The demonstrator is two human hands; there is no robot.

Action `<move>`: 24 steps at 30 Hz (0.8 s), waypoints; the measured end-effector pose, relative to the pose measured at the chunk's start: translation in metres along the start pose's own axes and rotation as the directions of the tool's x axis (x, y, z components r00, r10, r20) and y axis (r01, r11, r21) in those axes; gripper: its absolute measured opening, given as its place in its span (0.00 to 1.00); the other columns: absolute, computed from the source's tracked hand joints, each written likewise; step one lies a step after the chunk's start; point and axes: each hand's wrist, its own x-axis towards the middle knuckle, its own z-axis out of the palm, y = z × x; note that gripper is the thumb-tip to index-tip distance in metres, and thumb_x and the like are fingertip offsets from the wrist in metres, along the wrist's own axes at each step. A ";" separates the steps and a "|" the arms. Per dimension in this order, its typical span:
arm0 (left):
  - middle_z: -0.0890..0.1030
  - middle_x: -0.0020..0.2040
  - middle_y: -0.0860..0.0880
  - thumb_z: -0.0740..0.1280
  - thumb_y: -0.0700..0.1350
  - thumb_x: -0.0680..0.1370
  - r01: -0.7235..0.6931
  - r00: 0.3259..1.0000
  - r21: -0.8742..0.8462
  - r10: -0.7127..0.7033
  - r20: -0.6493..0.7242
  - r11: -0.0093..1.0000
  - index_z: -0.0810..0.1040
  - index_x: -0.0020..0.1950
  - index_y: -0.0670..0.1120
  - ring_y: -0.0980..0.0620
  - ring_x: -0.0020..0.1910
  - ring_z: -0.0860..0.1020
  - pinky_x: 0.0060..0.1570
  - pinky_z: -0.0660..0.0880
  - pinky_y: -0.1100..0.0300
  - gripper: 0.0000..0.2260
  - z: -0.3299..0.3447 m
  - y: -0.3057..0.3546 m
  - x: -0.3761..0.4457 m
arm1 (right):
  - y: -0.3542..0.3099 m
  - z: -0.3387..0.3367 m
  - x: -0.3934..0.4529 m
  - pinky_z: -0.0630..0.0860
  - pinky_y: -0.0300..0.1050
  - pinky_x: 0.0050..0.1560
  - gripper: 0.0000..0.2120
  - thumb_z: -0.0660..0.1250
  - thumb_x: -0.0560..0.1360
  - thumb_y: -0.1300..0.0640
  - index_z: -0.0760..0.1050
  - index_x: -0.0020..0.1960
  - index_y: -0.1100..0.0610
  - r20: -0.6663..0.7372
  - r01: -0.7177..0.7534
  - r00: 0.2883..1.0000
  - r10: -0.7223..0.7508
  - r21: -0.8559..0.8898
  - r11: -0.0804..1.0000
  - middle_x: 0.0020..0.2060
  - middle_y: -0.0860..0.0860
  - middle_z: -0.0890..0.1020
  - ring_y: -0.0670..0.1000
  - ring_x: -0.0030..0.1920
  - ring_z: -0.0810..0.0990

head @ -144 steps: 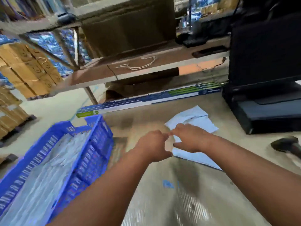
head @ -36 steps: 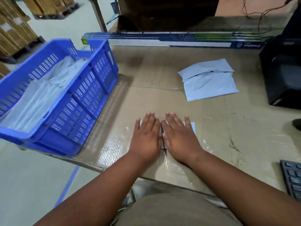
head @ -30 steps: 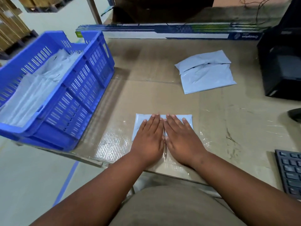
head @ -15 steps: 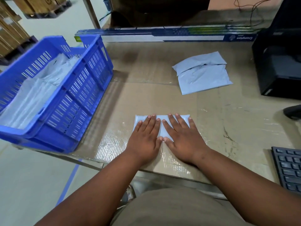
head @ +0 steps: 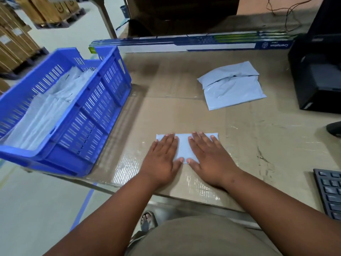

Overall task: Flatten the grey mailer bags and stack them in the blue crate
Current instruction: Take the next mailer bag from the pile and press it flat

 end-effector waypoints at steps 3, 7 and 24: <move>0.51 0.87 0.50 0.43 0.65 0.85 0.113 0.992 0.011 -0.113 0.051 0.994 0.52 0.87 0.48 0.50 0.86 0.49 0.83 0.51 0.43 0.34 -0.005 -0.029 -0.011 | 0.020 -0.003 -0.010 0.38 0.57 0.83 0.41 0.39 0.81 0.29 0.40 0.87 0.50 0.016 -0.082 0.997 0.082 0.005 0.997 0.85 0.48 0.37 0.49 0.84 0.35; 0.44 0.87 0.52 0.38 0.66 0.82 0.180 0.975 0.035 -0.183 0.125 0.983 0.47 0.88 0.50 0.52 0.86 0.43 0.83 0.48 0.42 0.36 -0.015 -0.045 -0.020 | 0.043 -0.009 -0.024 0.37 0.59 0.83 0.41 0.36 0.81 0.28 0.38 0.86 0.50 0.042 -0.196 0.980 0.197 -0.008 0.980 0.85 0.47 0.36 0.48 0.83 0.32; 0.47 0.87 0.50 0.45 0.67 0.84 0.082 0.994 -0.020 -0.080 0.079 0.996 0.47 0.87 0.53 0.50 0.86 0.45 0.83 0.47 0.44 0.34 -0.002 0.000 0.009 | 0.026 -0.005 -0.021 0.38 0.54 0.84 0.40 0.38 0.81 0.31 0.40 0.87 0.51 0.038 -0.097 0.995 0.096 0.044 0.994 0.85 0.48 0.39 0.49 0.84 0.35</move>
